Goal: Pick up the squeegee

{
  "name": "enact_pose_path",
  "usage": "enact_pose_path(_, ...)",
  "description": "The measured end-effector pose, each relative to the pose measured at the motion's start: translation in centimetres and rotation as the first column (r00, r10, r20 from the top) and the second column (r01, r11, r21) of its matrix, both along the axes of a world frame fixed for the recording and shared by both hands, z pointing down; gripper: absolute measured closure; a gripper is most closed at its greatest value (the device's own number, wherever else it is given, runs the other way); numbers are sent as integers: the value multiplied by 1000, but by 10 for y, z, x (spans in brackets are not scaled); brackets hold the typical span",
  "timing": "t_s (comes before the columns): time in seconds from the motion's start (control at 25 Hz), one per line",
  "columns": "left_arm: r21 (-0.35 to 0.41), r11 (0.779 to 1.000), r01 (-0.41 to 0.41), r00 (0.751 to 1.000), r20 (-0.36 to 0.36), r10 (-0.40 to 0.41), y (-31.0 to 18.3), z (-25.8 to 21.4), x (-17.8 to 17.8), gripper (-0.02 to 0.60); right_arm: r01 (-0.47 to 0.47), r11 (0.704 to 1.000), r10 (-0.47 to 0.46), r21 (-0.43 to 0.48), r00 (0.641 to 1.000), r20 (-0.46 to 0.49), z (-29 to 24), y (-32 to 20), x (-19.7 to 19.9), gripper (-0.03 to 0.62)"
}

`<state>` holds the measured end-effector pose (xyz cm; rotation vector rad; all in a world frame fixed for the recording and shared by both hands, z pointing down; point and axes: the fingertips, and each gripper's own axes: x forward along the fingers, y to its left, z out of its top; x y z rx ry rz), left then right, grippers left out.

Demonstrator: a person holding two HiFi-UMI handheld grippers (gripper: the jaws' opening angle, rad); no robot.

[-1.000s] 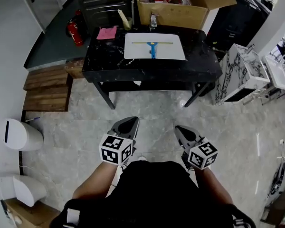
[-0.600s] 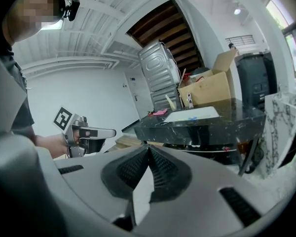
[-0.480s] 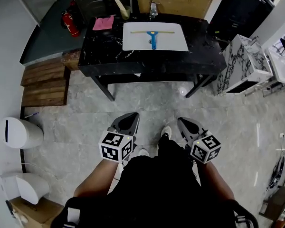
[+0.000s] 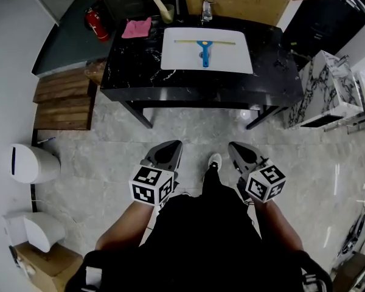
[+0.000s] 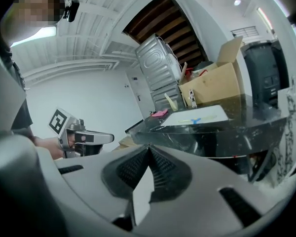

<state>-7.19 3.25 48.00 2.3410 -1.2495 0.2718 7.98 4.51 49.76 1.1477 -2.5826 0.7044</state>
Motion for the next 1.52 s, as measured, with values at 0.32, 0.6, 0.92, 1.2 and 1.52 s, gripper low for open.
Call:
enact_pose_path(0.32, -9, 1000, 15, 1000, 27, -15, -56, -4, 22, 565, 44, 999, -43, -16, 998, 41, -3, -63, 13, 585)
enact_pose_path(0.6, -28, 999, 36, 998, 57, -34, -93, -3, 34, 565, 61, 998, -59, -20, 996, 66, -5, -104, 29, 585)
enact_pose_path(0.92, -11, 999, 48, 997, 58, -47, -133, -12, 59, 565, 91, 996, -89, -20, 992, 94, -4, -140, 44, 585)
enact_pose_path(1.2, -22, 997, 78, 994, 72, -77, -155, -8, 72, 565, 116, 993, -113, -26, 988, 103, -4, -165, 59, 585)
enact_pose_path(1.52, 9, 995, 104, 991, 88, -104, -184, -17, 93, 565, 135, 991, -135, 9, 983, 127, -8, -194, 81, 585)
